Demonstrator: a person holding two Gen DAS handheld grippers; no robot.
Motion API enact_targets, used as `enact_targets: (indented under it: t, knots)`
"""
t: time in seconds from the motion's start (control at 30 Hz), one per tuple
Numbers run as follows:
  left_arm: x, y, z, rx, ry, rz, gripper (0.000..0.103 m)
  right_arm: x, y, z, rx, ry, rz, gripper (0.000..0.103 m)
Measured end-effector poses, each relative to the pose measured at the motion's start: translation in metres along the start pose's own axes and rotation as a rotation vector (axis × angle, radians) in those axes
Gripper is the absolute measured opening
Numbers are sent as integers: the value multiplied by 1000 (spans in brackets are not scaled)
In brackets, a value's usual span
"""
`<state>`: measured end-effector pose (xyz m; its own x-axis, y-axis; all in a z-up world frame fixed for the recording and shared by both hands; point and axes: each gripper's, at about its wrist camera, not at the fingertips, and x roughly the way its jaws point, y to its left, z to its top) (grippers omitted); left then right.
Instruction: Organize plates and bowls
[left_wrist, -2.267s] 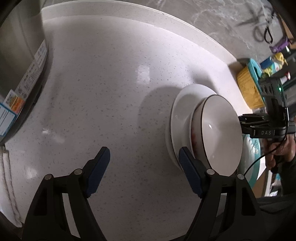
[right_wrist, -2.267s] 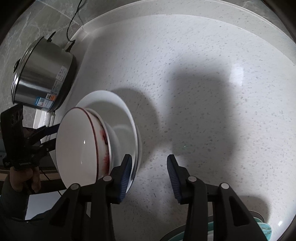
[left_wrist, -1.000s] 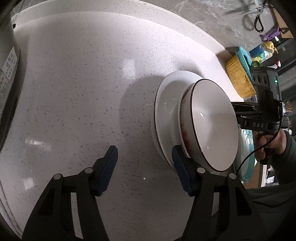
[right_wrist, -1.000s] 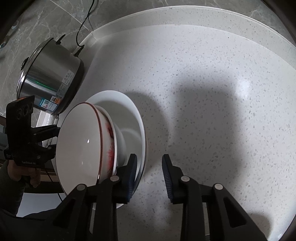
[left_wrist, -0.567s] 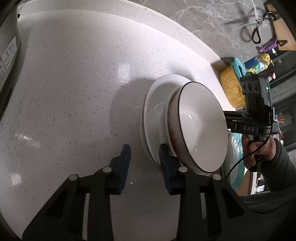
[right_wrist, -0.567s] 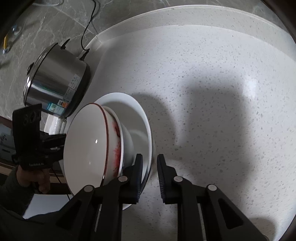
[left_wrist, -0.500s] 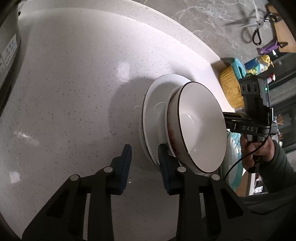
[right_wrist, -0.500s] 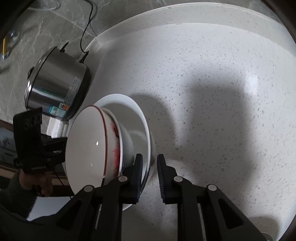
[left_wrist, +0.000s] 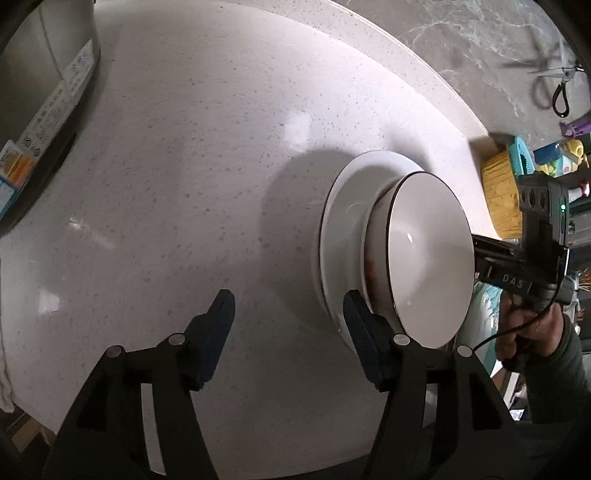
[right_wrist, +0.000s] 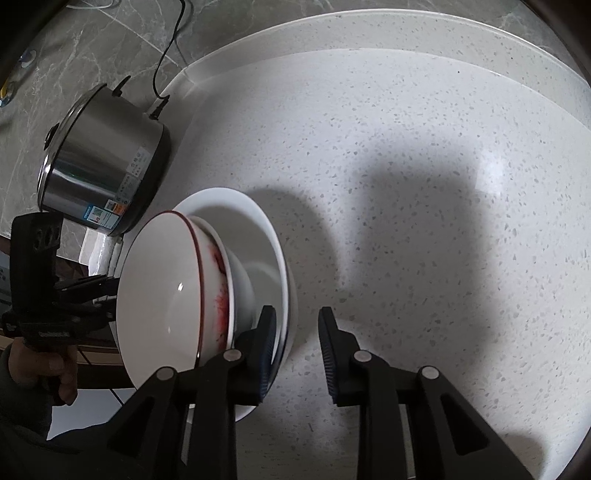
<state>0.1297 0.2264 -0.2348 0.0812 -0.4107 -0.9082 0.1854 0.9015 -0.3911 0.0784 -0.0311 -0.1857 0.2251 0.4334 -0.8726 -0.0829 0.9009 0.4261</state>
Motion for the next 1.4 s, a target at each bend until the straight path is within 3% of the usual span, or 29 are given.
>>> enact_targets:
  t: [0.07, 0.2, 0.4, 0.5, 0.57, 0.67, 0.73, 1.07, 1.4]
  knots:
    - [4, 2, -2, -4, 3, -3, 66, 2, 1, 1, 2, 6, -1, 26]
    - [2, 0, -5, 11, -11, 21, 66, 3, 5, 1, -10, 10, -17, 26]
    - [11, 13, -5, -14, -22, -62, 64, 7, 4, 2, 4, 9, 17, 25]
    - [11, 13, -5, 27, -43, -127, 46, 7, 2, 2, 3, 3, 41, 19]
    - [9, 7, -5, 57, -46, -148, 26, 7, 3, 2, -2, 4, 34, 18]
    - [12, -6, -2, 96, -30, -143, 14, 7, 5, 3, -9, 7, 20, 17]
    - [15, -14, 0, 120, -29, -108, 14, 8, 6, 4, -9, 14, 14, 17]
    - [13, -8, -4, 116, -56, -126, 13, 7, 1, 1, 29, -12, 22, 16]
    - [13, -25, -8, 171, -101, -75, 13, 2, 6, -2, 20, -57, -21, 13]
